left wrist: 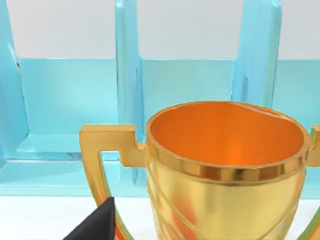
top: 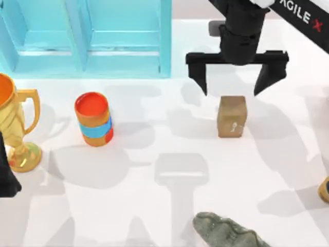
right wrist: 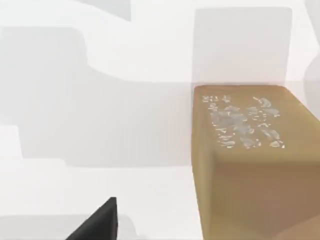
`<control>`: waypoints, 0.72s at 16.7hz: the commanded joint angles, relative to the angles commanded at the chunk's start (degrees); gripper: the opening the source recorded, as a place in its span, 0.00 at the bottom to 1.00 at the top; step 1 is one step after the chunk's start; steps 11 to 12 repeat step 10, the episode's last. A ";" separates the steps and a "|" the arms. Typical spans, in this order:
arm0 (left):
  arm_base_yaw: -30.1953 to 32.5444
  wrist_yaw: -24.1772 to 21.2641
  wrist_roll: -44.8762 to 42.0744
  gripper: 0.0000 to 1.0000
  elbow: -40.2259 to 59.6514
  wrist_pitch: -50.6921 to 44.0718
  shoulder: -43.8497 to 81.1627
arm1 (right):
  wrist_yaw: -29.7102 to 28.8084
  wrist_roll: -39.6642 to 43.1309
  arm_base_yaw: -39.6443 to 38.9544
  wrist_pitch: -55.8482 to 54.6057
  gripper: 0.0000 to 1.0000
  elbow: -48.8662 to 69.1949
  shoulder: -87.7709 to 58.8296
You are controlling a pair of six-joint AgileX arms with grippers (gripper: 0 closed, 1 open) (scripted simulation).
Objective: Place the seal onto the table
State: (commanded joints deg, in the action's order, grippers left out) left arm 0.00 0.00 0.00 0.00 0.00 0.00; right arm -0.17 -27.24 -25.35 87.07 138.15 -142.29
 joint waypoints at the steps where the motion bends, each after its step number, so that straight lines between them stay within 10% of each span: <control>1: 0.00 0.00 0.00 1.00 0.00 0.00 0.00 | 0.06 0.04 0.00 3.53 1.00 5.21 -0.92; 12: 0.00 0.00 0.00 1.00 0.00 0.00 0.00 | -0.31 0.48 0.23 22.32 1.00 28.31 -4.41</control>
